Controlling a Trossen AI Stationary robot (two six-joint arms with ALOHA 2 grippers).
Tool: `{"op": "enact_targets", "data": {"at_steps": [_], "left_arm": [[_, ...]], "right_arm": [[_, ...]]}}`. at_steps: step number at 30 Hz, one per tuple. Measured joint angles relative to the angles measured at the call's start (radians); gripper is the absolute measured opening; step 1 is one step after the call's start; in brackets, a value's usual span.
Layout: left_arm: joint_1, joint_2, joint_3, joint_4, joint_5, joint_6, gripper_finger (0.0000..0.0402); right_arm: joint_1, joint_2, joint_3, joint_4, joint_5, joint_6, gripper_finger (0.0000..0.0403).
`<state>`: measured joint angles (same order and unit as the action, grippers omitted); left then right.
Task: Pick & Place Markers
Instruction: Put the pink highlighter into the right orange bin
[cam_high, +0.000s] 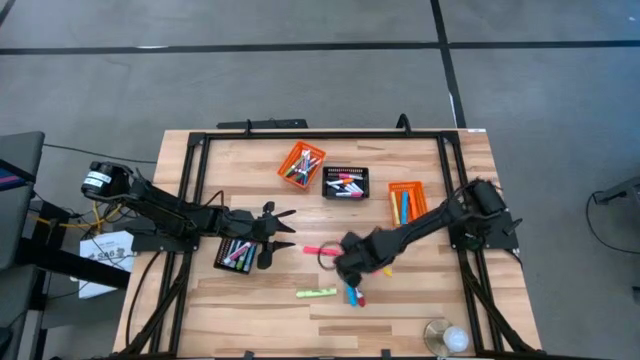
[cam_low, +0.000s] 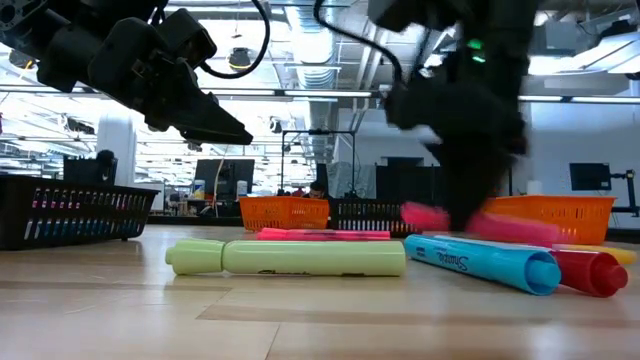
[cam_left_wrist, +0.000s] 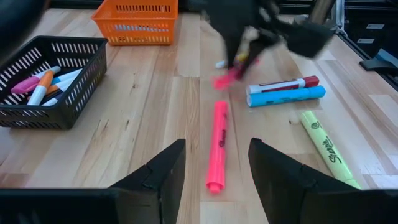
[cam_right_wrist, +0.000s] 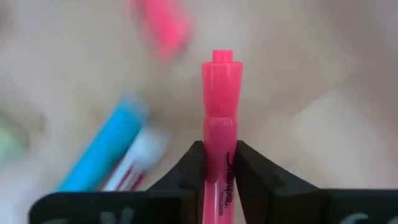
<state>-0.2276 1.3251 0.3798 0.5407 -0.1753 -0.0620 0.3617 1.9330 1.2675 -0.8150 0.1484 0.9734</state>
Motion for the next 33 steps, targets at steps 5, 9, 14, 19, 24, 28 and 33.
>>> {"op": "enact_targets", "data": {"at_steps": [5, 9, 14, 19, 24, 28, 33], "left_arm": [[0.000, 0.000, 0.000, 0.000, 0.000, 0.000, 0.0172], [0.000, 0.000, 0.000, 0.000, 0.000, 0.000, 0.0172], [0.000, 0.000, 0.000, 0.000, 0.000, 0.000, 0.0172], [0.000, 0.000, 0.000, 0.000, 0.000, 0.001, 0.0172], [0.000, 0.000, 0.000, 0.000, 0.000, 0.001, 0.0172], [0.000, 0.000, 0.000, 0.000, 0.000, 0.001, 0.0172], [0.000, 0.000, 0.000, 0.000, 0.000, 0.001, 0.0172]], "right_arm": [[-0.032, -0.101, 0.001, -0.161, 0.173, 0.064, 0.0060], [-0.076, -0.196, 0.001, -0.365, 0.317, 0.159, 0.0075], [-0.157, -0.272, -0.007, -0.573, 0.379, 0.291, 0.0066], [-0.237, -0.316, -0.127, -0.461, 0.299, 0.283, 0.0080], [-0.302, -0.315, -0.234, -0.436, 0.295, 0.259, 0.0126], [-0.348, -0.316, -0.248, -0.426, 0.303, 0.216, 0.0160], [-0.340, -0.316, -0.200, -0.417, 0.289, 0.145, 0.0189]]}}
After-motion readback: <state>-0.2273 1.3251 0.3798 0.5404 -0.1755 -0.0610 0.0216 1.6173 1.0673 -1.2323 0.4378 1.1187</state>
